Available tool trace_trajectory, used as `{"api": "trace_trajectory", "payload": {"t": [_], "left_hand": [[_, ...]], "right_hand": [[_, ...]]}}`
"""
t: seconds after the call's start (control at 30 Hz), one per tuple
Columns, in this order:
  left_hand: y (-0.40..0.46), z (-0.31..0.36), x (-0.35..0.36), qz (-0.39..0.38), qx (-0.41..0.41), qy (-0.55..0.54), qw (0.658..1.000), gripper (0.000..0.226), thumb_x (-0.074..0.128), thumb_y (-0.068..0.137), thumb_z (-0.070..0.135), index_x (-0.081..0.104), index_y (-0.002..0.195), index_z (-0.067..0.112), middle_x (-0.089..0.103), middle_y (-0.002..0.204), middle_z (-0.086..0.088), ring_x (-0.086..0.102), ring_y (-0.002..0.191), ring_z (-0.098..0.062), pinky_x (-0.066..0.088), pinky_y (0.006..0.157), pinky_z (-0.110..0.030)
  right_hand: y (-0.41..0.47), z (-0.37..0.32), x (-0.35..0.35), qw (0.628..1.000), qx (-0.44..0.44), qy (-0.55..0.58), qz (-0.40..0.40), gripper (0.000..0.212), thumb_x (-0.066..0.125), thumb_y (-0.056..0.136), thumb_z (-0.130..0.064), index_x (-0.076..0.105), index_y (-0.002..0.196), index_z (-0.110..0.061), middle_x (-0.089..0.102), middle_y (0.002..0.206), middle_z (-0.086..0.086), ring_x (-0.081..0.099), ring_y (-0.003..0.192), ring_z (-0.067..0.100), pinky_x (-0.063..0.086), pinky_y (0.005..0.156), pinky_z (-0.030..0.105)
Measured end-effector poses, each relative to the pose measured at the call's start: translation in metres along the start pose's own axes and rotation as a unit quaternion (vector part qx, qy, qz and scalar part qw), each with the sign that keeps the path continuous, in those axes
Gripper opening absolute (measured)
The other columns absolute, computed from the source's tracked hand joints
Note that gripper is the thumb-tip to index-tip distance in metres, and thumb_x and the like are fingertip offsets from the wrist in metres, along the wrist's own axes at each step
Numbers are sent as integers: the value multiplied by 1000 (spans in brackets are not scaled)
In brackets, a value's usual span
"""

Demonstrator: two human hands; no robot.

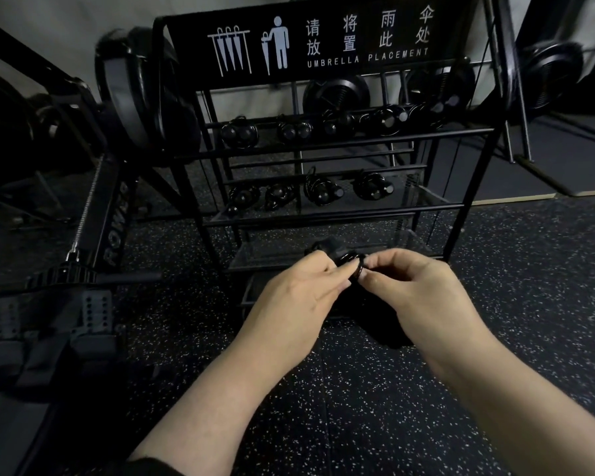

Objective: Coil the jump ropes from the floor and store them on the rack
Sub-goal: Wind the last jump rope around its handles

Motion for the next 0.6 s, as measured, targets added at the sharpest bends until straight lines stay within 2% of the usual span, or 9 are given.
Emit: {"api": "trace_trajectory", "payload": {"t": [0.07,0.13,0.2,0.3,0.37,0.43,0.47,0.53,0.6], "left_hand": [[-3,9,-4,35,46,44,997,34,58,103,19,65,136,19,54,91,17,59,89,-5,48,77,-20],[-5,11,-5,62,59,65,994,42,62,101,23,60,142,19,54,97,16,58,93,-9,49,82,-24],[-6,11,-5,91,61,81,991,47,68,95,30,61,141,19,53,106,13,57,101,-9,50,90,-28],[-9,10,-10,155,41,82,984,40,74,89,32,70,128,26,49,125,12,49,120,-11,45,104,-35],[-8,4,-9,150,-9,45,988,40,76,84,36,66,123,38,37,145,19,35,136,-4,33,113,-24],[-8,-6,-1,124,-84,-41,988,58,81,81,36,51,130,45,32,149,22,31,135,9,31,103,-3],[-9,-13,2,120,-124,-79,982,69,83,79,38,43,136,46,36,147,21,35,132,12,33,98,0],[-11,-26,12,101,-204,-155,961,90,83,74,50,29,147,47,46,142,23,47,127,8,41,97,-9],[-13,-33,27,63,-250,-241,936,83,81,73,55,37,144,46,63,129,19,61,117,0,50,101,-28]], "right_hand": [[1,-5,0,999,-12,-31,-12,9,70,95,-21,72,87,-23,72,72,11,59,59,29,49,54,48],[2,-9,-1,999,-19,-46,-12,13,68,97,-22,70,84,-23,72,70,7,63,61,31,55,59,58],[2,-9,-2,999,-22,-41,-9,14,66,98,-22,69,84,-22,74,75,4,68,68,25,59,66,52],[1,-10,1,997,-35,-70,-14,13,64,98,-23,69,87,-21,74,79,3,66,74,16,59,71,44],[1,-6,1,997,-26,-69,-10,13,61,99,-24,68,89,-19,73,80,8,64,73,18,58,72,52],[1,-2,1,999,-6,-46,-4,15,60,99,-25,68,92,-15,73,86,16,64,76,21,57,77,58],[1,0,1,1000,5,-27,-2,16,60,100,-25,68,93,-12,73,88,17,64,78,22,57,80,59],[2,4,2,999,30,23,-4,20,59,100,-23,68,97,-6,73,91,20,65,84,25,56,83,54],[2,7,6,996,53,69,-15,22,55,100,-18,66,94,0,68,88,24,64,82,24,54,78,47]]}}
Point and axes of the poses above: each hand's wrist, its own y-axis towards the middle knuckle, its own x-axis out of the palm, z = x × y, the point moved 9 cm from there along y, towards the middle knuckle
